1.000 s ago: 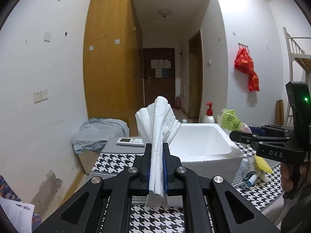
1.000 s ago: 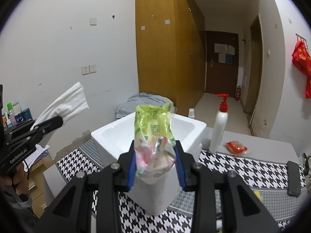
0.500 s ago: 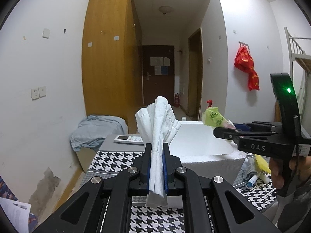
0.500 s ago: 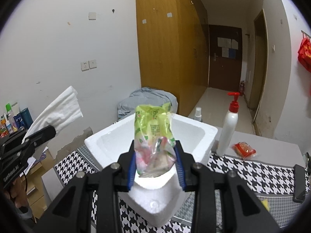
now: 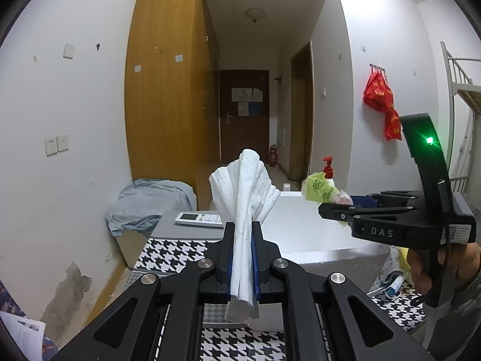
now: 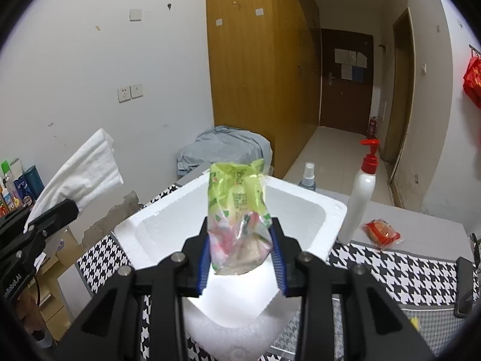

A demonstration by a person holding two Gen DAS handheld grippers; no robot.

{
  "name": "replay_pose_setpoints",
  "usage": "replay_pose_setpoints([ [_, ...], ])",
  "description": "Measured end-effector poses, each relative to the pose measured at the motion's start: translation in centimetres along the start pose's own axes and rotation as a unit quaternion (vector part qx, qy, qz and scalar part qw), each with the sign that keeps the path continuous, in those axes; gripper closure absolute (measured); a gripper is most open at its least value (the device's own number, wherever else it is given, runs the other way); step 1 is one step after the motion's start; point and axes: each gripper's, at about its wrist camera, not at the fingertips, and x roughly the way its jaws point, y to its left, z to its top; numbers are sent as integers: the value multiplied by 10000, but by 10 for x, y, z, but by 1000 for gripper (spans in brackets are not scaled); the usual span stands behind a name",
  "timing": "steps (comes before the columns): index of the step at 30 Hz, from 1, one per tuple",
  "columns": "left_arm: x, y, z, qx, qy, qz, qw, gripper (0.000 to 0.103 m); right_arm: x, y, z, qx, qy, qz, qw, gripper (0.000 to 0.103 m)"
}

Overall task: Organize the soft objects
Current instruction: 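Open the right tool to drop the snack bag into the foam box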

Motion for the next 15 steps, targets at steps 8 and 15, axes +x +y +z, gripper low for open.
replay_pose_setpoints([
  [8, 0, 2, -1, -49, 13, 0, 10000, 93, 11, 0, 3, -27, 123, -72, 9999, 63],
  [15, 0, 6, -1, -100, 31, 38, 9999, 93, 9, -1, 5, 83, 104, -68, 9999, 30],
])
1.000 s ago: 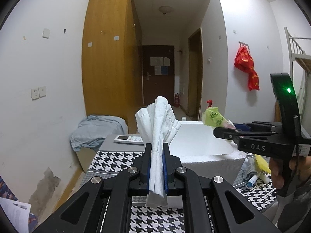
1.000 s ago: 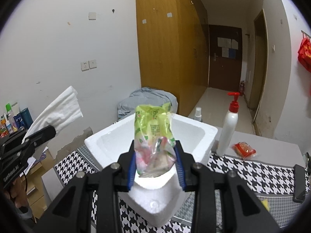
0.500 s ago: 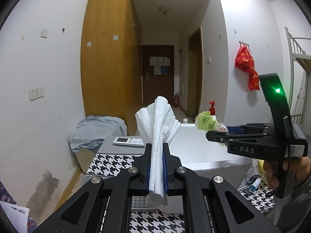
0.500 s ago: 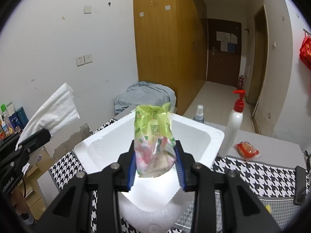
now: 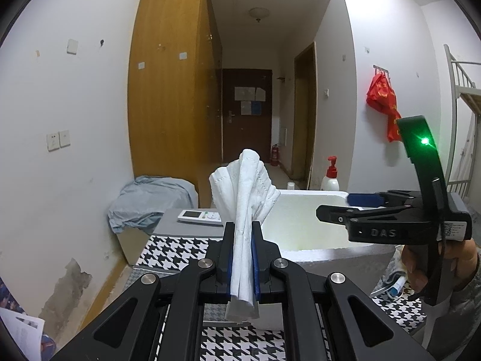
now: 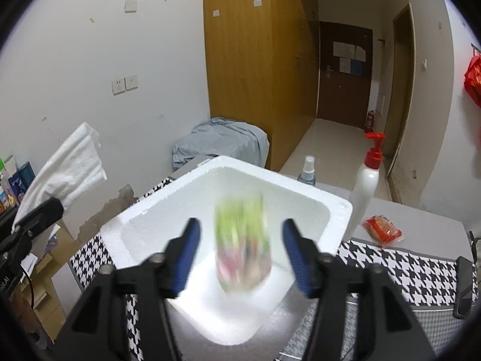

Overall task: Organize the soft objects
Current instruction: 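Open the right tool to drop the snack bag into the foam box, then lower the tissue stack into the foam box and open the left tool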

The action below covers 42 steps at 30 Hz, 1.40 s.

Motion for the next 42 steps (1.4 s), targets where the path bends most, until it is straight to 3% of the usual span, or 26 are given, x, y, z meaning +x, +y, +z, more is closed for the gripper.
replay_pose_setpoints([
  [2, 0, 0, 1, -4, 1, -9, 10000, 93, -2, 0, -1, -12, -41, -41, 10000, 12],
  [7, 0, -1, 2, -7, 6, -71, 10000, 93, -13, 1, -1, -1, -211, -33, 9998, 1],
  [23, 12, -18, 10, 150, 91, -468, 9988, 93, -62, -17, -17, 126, -562, -390, 9976, 0],
  [42, 43, -46, 23, 356, 274, -966, 9943, 93, -98, -50, -57, 507, -524, -939, 9929, 0],
])
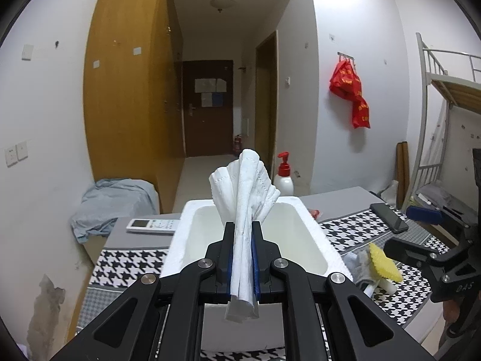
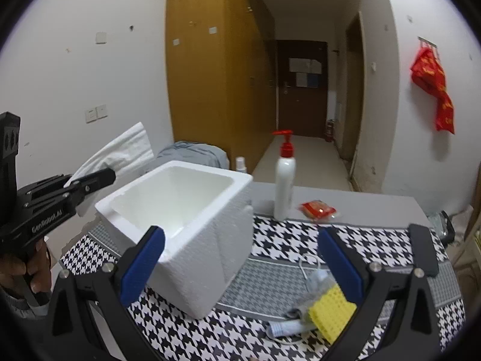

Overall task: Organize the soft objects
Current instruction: 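Lower the tissue stack into the foam box and open the left tool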

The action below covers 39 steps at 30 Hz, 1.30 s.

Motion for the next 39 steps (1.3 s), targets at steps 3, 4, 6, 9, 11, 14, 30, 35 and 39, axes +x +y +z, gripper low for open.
replay_pose_setpoints([
  [3, 6, -3, 2, -13, 28, -65, 10000, 93, -5, -7, -5, 91, 10, -109, 9999, 0],
  [4, 8, -4, 3, -15, 45, -80, 10000, 93, -6, -8, -7, 115, 14, -149, 9998, 0],
  [6, 12, -6, 3, -7, 77, -112, 9999, 93, -9, -11, -10, 122, 23, -237, 9996, 0],
  [9, 18, -9, 5, 30, 112, -169, 9998, 93, -12, -17, -16, 176, 26, -366, 9992, 0],
  [11, 24, -10, 6, 52, 151, -189, 9997, 93, -13, -21, -20, 231, 47, -425, 9988, 0],
  [14, 30, -11, 7, 62, 191, -224, 9995, 93, -16, -25, -26, 289, 82, -489, 9984, 0],
  [30, 55, -8, 8, 72, 621, -101, 9980, 93, -22, -35, -34, 489, 134, -618, 9968, 0],
  [35, 60, -8, 8, 53, 719, -51, 9974, 93, -24, -34, -34, 432, 117, -663, 9968, 0],
  [39, 61, -8, 7, 71, 739, -49, 9972, 93, -24, -35, -34, 436, 118, -694, 9966, 0],
])
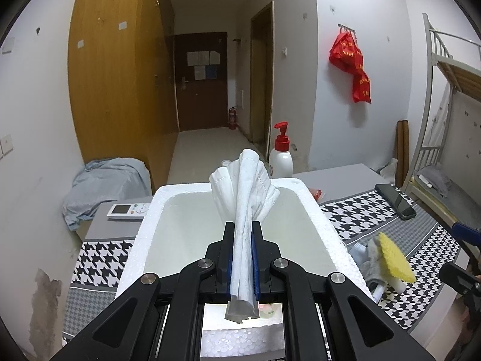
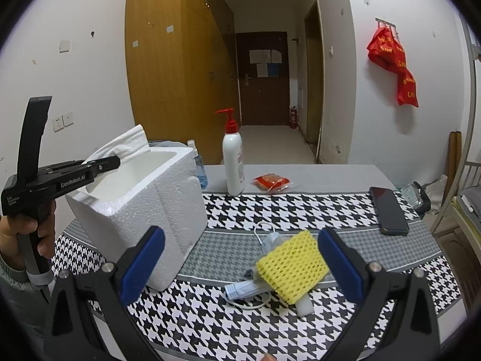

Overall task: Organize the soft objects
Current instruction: 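Lower the tissue stack into the foam box and open the left tool, then withdraw the left tool from the foam box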

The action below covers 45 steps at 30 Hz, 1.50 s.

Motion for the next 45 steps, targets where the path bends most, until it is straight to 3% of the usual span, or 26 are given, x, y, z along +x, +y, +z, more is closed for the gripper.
replay_pose_setpoints([
  [10, 8, 1, 0, -16, 152, 107, 9998, 91, -2, 0, 0, -40, 4, -52, 10000, 0],
  [11, 8, 1, 0, -17, 147, 111, 9998, 83, -1, -1, 0, -38, 2, -46, 10000, 0],
  [13, 5, 0, 1, -28, 100, 114, 9999, 55, -1, -1, 0, -33, 4, -53, 10000, 0],
  [14, 3, 0, 1, -31, 33, 130, 9999, 33, -2, -1, 0, -32, 5, -46, 10000, 0],
  [15, 0, 1, 1, -48, -43, 146, 9999, 17, -1, -1, 0, -36, 4, -43, 10000, 0],
  [18, -8, 0, 1, -39, -229, 212, 9995, 1, -2, -2, 1, -42, -16, -42, 10000, 0],
  [38, -34, -13, 4, 61, -621, 391, 9973, 1, -4, -11, 4, -57, -98, 13, 9999, 0],
  [45, -49, -19, -2, 83, -818, 261, 9963, 1, -7, -16, 2, -55, -130, 70, 9999, 0],
])
